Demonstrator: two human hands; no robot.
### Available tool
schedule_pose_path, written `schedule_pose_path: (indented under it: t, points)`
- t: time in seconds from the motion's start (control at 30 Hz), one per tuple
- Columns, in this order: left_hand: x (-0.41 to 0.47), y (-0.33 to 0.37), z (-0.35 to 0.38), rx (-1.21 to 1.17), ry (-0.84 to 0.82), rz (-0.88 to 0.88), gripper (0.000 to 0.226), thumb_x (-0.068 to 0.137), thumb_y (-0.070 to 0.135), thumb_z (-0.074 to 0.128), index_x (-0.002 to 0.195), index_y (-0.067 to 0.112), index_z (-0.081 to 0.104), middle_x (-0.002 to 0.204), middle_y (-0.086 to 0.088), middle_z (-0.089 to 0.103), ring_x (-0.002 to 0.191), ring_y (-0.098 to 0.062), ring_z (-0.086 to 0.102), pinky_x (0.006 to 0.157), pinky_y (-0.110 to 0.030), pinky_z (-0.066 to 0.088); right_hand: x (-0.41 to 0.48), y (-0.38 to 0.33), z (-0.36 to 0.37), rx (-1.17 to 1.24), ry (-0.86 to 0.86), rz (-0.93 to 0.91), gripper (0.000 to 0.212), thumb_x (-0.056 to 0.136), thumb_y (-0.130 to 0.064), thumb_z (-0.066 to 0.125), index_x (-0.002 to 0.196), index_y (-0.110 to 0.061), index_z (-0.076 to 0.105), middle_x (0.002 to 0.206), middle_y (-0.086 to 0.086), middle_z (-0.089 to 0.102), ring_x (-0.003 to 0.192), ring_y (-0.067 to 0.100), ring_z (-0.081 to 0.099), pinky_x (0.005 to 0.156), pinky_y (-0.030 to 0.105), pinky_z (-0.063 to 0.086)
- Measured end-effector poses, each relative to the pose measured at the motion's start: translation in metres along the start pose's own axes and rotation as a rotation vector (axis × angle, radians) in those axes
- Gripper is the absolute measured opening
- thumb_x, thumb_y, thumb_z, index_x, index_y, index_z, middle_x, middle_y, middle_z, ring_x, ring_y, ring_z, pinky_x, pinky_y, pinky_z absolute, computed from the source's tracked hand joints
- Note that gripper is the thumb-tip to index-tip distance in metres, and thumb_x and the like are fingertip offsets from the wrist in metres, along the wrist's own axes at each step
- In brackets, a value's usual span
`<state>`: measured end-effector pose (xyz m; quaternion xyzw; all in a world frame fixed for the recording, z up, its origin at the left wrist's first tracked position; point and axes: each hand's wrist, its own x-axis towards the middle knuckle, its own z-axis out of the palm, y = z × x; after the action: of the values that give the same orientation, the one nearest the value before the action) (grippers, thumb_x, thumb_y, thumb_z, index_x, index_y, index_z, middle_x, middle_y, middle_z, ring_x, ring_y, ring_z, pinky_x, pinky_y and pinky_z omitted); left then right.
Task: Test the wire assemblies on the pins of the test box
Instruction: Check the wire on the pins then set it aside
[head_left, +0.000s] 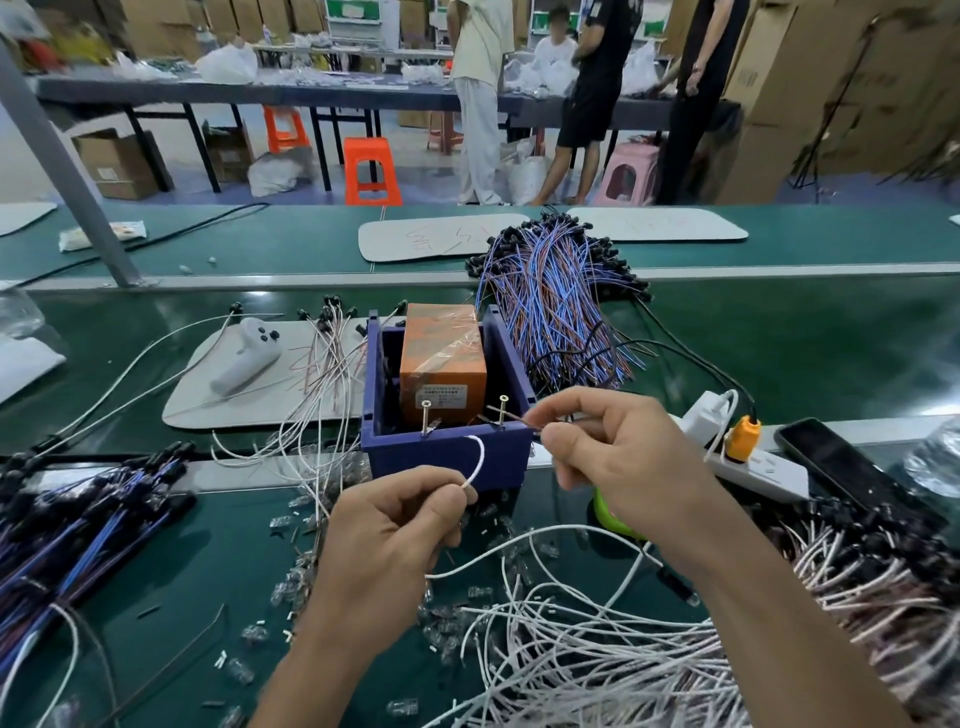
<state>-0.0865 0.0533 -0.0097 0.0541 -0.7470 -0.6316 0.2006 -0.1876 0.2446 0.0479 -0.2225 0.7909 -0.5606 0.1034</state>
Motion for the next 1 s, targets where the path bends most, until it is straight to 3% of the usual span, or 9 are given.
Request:
schedule_pose_path:
  t: [0.17,0.33,0.4,0.5,0.57,0.67,0.87,0.93,1.0]
  points:
    - [-0.002,0.004,-0.006,-0.235,-0.162,-0.077,0.018,0.090,0.025,0.064,0.078,0.018,0.075,0.054,-0.001,0.049,0.050,-0.009,0.040,0.048,-0.016,0.031,-0.008,-0.010,0.004,0.109,-0.251,-0.022,0.031,0.082,-0.020,0.076,0.108,-0.037,0.077,0.052,-0.005,0.037,0.048,0.012,0.026,0.045,0.019,0.025]
    - [-0.001,0.001,-0.011,-0.466,-0.217,-0.172,0.020,0.086,0.029,0.068,0.080,0.011,0.068,0.053,0.002,0.043,0.048,-0.010,0.031,0.053,-0.027,0.018,-0.006,-0.006,0.015,0.019,-0.249,-0.026,0.017,0.078,-0.017,0.083,0.088,-0.030,0.081,0.050,-0.001,0.044,0.047,0.013,0.030,0.046,0.022,0.024]
    - [-0.001,-0.001,-0.013,-0.515,-0.146,-0.216,0.013,0.086,0.025,0.067,0.079,0.014,0.072,0.059,-0.002,0.051,0.050,-0.009,0.040,0.052,-0.026,0.023,-0.006,-0.004,0.020,0.090,-0.217,-0.009,0.008,0.075,-0.022,0.083,0.082,-0.024,0.082,0.052,0.001,0.056,0.051,0.010,0.041,0.052,0.022,0.033]
    - [0.000,-0.007,-0.016,-0.447,-0.035,-0.257,0.016,0.089,0.022,0.064,0.078,0.017,0.074,0.065,-0.005,0.059,0.054,-0.010,0.050,0.048,-0.016,0.039,-0.005,-0.001,0.025,0.153,-0.152,0.032,0.008,0.075,-0.027,0.081,0.080,-0.021,0.082,0.077,0.021,0.074,0.068,0.022,0.055,0.067,0.033,0.042]
    - [0.000,-0.010,-0.017,-0.326,-0.001,-0.251,0.021,0.096,0.016,0.063,0.078,0.017,0.073,0.062,-0.005,0.057,0.053,-0.011,0.048,0.046,-0.016,0.037,-0.003,0.002,0.027,0.129,-0.126,0.020,0.002,0.080,-0.021,0.083,0.079,-0.020,0.082,0.070,0.012,0.074,0.063,0.014,0.057,0.062,0.024,0.044]
    - [0.000,-0.008,-0.019,-0.303,-0.014,-0.268,0.015,0.087,0.023,0.064,0.076,0.015,0.071,0.060,-0.004,0.048,0.049,-0.009,0.039,0.044,-0.016,0.030,-0.002,0.004,0.031,-0.010,-0.033,0.000,0.006,0.084,-0.018,0.082,0.081,-0.023,0.079,0.047,-0.010,0.050,0.043,0.005,0.036,0.046,0.014,0.031]
    - [-0.004,-0.005,-0.025,-0.234,-0.170,-0.206,0.021,0.089,0.026,0.057,0.074,0.013,0.065,0.055,-0.002,0.038,0.048,-0.013,0.028,0.047,-0.020,0.027,-0.011,-0.004,0.040,-0.210,-0.093,-0.100,0.044,0.085,-0.029,0.075,0.124,-0.046,0.065,0.046,-0.009,0.043,0.044,0.006,0.034,0.047,0.014,0.031]
    - [-0.006,-0.003,-0.025,-0.295,-0.225,-0.212,0.021,0.087,0.028,0.060,0.074,0.011,0.063,0.053,0.001,0.034,0.047,-0.012,0.024,0.047,-0.022,0.023,-0.012,-0.006,0.043,-0.288,-0.122,-0.150,0.039,0.087,-0.029,0.073,0.120,-0.049,0.068,0.047,-0.011,0.044,0.045,0.008,0.035,0.047,0.014,0.030]
    - [-0.007,-0.002,-0.026,-0.420,-0.267,-0.238,0.021,0.083,0.030,0.063,0.075,0.010,0.063,0.051,0.002,0.031,0.045,-0.012,0.021,0.047,-0.024,0.020,-0.012,-0.007,0.046,-0.314,-0.155,-0.172,0.018,0.091,-0.027,0.072,0.101,-0.041,0.077,0.048,-0.015,0.049,0.045,0.007,0.040,0.046,0.014,0.029]
